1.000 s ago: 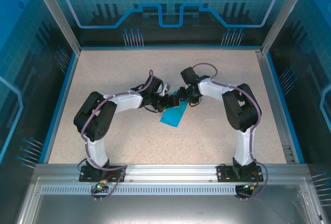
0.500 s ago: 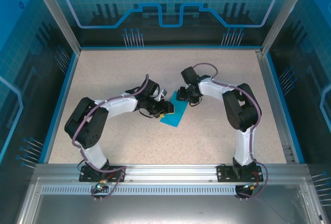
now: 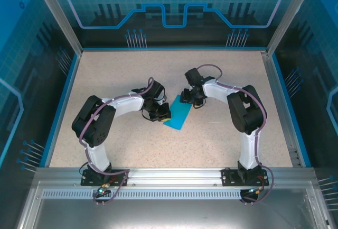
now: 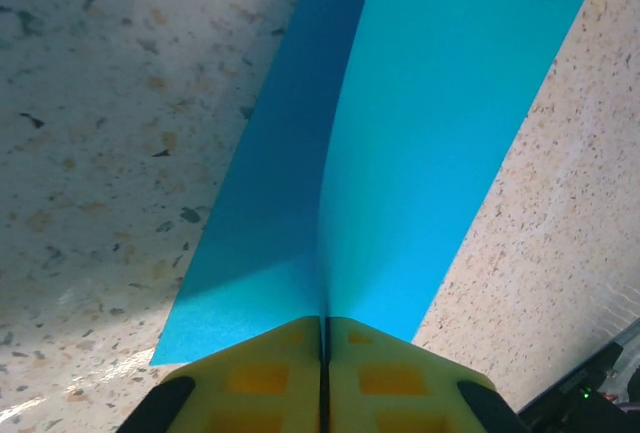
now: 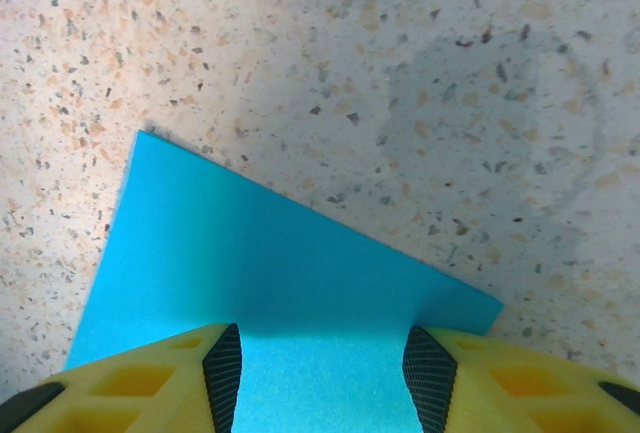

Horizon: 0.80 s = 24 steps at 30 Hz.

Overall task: Fold a paper plane with a square sheet of paper (pick it up from the middle)
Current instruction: Fold the triangle a second time at the center of the table.

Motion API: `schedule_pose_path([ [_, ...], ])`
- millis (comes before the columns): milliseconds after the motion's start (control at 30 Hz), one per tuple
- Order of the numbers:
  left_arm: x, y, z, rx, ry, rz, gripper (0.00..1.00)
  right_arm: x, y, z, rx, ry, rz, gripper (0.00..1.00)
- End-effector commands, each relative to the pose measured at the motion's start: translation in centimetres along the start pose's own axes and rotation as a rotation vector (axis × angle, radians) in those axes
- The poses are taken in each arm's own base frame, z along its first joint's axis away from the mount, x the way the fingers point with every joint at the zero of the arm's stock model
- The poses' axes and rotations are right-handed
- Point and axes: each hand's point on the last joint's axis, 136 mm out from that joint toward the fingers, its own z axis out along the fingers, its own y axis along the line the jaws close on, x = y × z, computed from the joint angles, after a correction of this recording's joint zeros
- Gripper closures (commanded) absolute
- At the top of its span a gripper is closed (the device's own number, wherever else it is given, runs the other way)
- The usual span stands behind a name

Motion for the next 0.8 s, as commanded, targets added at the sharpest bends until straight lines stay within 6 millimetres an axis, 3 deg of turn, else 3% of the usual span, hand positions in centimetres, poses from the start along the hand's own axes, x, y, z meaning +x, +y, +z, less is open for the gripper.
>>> schedule_pose_path([
  [0,0.0,0.0,-0.3,-0.024,0.000,-0.023,0.91,2.8,0.1,2.3,-0.028,0.118,-0.023,0.49],
  [233,0.5,-1.4,-1.6,0.023,0.002,-0.020,0.68,3.0,0.3,2.5,-0.031,0.136,-0.017,0.49],
  [500,0.9,-4.9,-3.8,0.178,-0.015,0.039,0.66,3.0,-0.2,2.8,-0.006,0.138,-0.006,0.49],
  [767,-1.3,-6.4,-2.0,0.285,-0.067,0.054,0.57,2.6,1.1,1.8,-0.077,0.136,-0.006,0.49],
])
